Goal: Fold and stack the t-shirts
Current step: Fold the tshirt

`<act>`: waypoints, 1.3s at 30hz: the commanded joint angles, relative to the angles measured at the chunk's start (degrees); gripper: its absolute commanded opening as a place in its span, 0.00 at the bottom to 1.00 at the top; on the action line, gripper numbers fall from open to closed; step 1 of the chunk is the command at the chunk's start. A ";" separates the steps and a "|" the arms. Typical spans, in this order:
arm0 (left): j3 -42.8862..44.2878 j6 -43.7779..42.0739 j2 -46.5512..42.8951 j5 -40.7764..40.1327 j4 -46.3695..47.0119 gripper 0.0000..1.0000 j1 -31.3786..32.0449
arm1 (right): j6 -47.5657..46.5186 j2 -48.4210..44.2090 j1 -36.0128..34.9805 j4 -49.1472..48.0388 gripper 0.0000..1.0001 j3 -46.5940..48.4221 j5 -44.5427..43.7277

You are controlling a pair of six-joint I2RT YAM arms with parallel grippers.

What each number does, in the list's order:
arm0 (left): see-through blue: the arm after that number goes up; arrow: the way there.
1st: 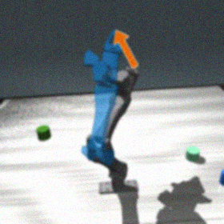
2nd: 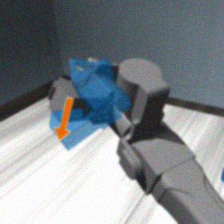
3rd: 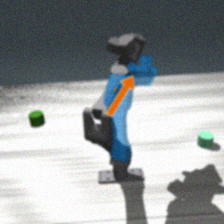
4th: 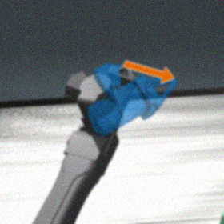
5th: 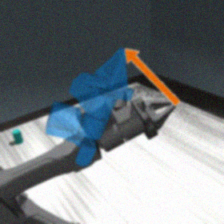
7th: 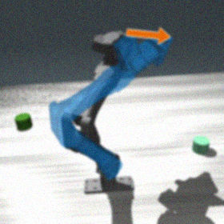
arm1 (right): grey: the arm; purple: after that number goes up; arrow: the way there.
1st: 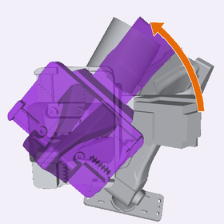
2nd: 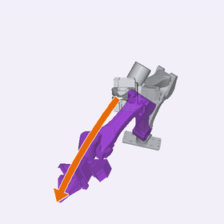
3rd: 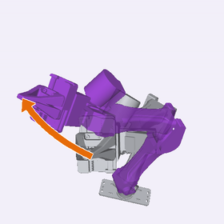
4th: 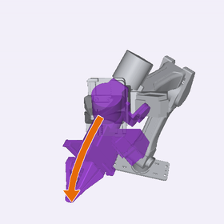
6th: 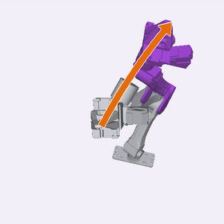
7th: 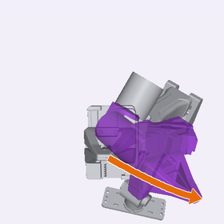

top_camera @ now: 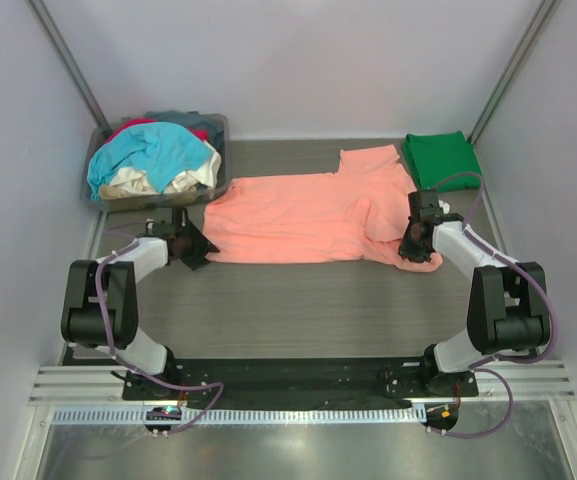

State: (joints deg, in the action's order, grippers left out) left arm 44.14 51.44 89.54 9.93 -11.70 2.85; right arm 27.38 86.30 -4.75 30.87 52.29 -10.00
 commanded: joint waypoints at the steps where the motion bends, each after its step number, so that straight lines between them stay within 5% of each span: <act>1: 0.07 0.15 3.36 -2.64 1.07 0.42 1.01 | -0.13 -0.70 -0.08 -1.69 0.19 -0.26 -1.69; 5: 1.21 0.07 4.59 -4.22 1.24 0.23 1.28 | -0.39 -1.31 -0.08 -1.69 0.08 -0.26 -1.60; 8: 1.91 -0.02 4.60 -5.62 1.16 0.00 1.28 | -0.83 -1.57 0.09 -1.17 0.01 0.52 -1.95; 19: -2.74 -1.08 -18.86 -11.24 -13.95 0.00 -4.42 | 2.24 -10.80 12.56 2.09 0.01 0.18 -6.79; 27: -10.03 1.55 -29.92 -10.29 -18.35 0.00 -4.61 | 3.56 -10.27 13.19 1.47 0.01 -4.47 -3.63; 30: -13.28 3.05 -34.24 -10.29 -20.98 0.00 -4.52 | 4.09 -10.45 13.28 0.33 0.18 -7.46 -1.96; 31: -14.94 3.83 -37.12 -10.29 -21.69 0.00 -4.52 | 4.18 -10.02 13.37 0.07 0.40 -8.60 -1.52; 33: -16.89 4.89 -40.56 -10.20 -23.70 0.01 -4.61 | 5.05 -9.49 13.80 0.07 0.62 -9.40 -1.78; 34: -18.90 5.68 -43.80 -10.28 -24.15 0.11 -3.91 | 5.32 -9.40 14.07 -0.02 0.76 -9.92 -1.69; 36: -19.88 8.14 -46.28 -8.28 -24.15 0.27 -3.38 | 6.02 -9.66 14.77 0.15 0.80 -10.02 -1.17; 37: -20.32 8.85 -48.56 -6.52 -24.24 0.44 -1.55 | 6.11 -10.18 14.86 0.07 0.82 -9.50 -0.90; 39: -20.59 9.38 -50.33 -6.15 -24.15 0.56 -1.36 | 6.28 -12.29 14.86 0.41 0.82 -8.62 0.24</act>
State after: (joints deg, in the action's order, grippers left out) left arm 23.49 58.22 41.58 2.48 -35.09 0.51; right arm 32.12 76.75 9.74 32.71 42.11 -10.48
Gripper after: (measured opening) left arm 0.529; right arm 0.819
